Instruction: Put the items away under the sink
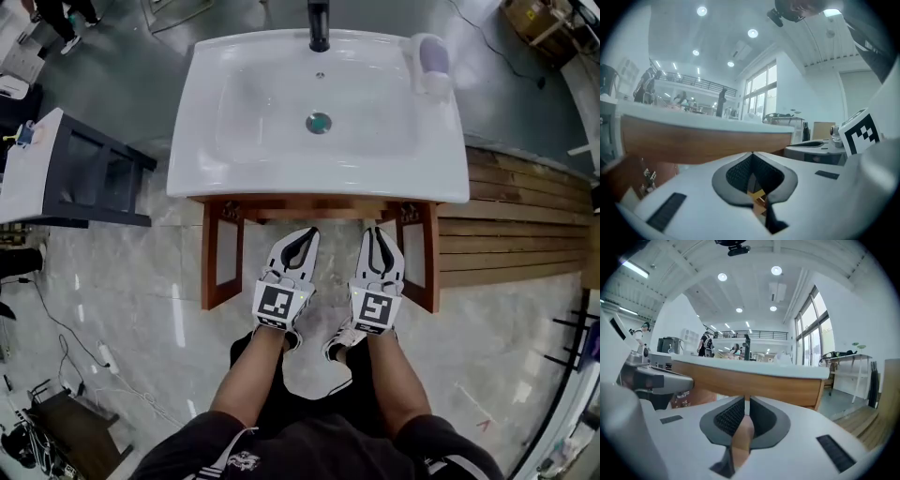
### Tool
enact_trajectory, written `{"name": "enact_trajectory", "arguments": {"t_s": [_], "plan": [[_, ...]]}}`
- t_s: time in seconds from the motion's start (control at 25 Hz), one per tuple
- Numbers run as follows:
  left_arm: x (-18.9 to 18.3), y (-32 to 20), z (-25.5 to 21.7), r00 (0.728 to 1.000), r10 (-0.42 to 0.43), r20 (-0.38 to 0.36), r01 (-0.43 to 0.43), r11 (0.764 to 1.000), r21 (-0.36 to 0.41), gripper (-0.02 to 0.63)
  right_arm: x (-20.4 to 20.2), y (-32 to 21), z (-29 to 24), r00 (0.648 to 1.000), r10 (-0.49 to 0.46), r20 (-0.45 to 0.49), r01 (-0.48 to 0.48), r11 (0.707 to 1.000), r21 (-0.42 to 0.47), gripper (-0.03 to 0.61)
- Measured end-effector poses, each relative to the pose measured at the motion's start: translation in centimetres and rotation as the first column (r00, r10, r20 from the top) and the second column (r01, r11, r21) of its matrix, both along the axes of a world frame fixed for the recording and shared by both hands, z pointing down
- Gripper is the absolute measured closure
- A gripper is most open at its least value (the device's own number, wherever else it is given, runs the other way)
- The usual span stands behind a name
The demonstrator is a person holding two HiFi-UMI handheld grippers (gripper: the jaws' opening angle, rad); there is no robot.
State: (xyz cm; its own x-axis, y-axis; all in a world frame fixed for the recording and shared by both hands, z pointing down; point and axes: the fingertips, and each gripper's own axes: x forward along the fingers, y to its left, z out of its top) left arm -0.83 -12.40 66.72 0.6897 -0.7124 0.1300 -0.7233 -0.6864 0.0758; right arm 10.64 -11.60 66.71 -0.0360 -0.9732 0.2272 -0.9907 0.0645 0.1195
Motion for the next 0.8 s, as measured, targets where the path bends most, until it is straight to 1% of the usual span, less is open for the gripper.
{"name": "enact_trajectory", "arguments": {"t_s": [0.04,0.08,0.24,0.36,0.48,0.56,0.68,0.8], "plan": [[-0.1,0.4,-1.7,1.000,0.001,0.002,-0.001,1.000,-0.010,0.615,-0.1,0.4,-1.7,1.000,0.002,0.007,-0.002,1.000,0.002,0.540],[-0.2,0.8,-3.2,1.000,-0.001,0.006,0.001,1.000,-0.021,0.615,-0.2,0.9,-3.3,1.000,0.002,0.018,-0.002,1.000,0.002,0.554],[0.3,2.4,-9.4,1.000,-0.004,0.020,0.005,0.998,-0.059,0.615,-0.6,2.7,-9.7,0.998,-0.024,0.052,0.024,1.000,-0.003,0.555],[2.1,5.0,-14.1,0.998,0.052,0.018,-0.051,0.997,-0.058,0.615,-0.8,4.5,-14.8,0.998,-0.046,0.053,0.046,0.999,-0.001,0.555],[4.0,6.4,-18.6,0.996,0.090,0.001,-0.090,0.995,-0.039,0.615,-0.2,5.5,-18.6,0.998,-0.057,0.014,0.057,0.998,-0.003,0.555],[4.6,7.0,-20.5,0.996,0.092,-0.005,-0.092,0.995,-0.024,0.615,0.0,6.1,-20.3,0.998,-0.059,0.028,0.059,0.998,0.009,0.555],[5.2,7.4,-21.9,0.995,0.099,0.014,-0.099,0.995,-0.009,0.615,0.1,6.7,-23.4,0.995,-0.070,0.065,0.067,0.997,0.048,0.555],[5.9,6.6,-23.6,0.997,0.074,0.028,-0.075,0.997,0.016,0.615,1.3,6.9,-24.6,0.994,-0.106,0.025,0.104,0.993,0.060,0.555]]}}
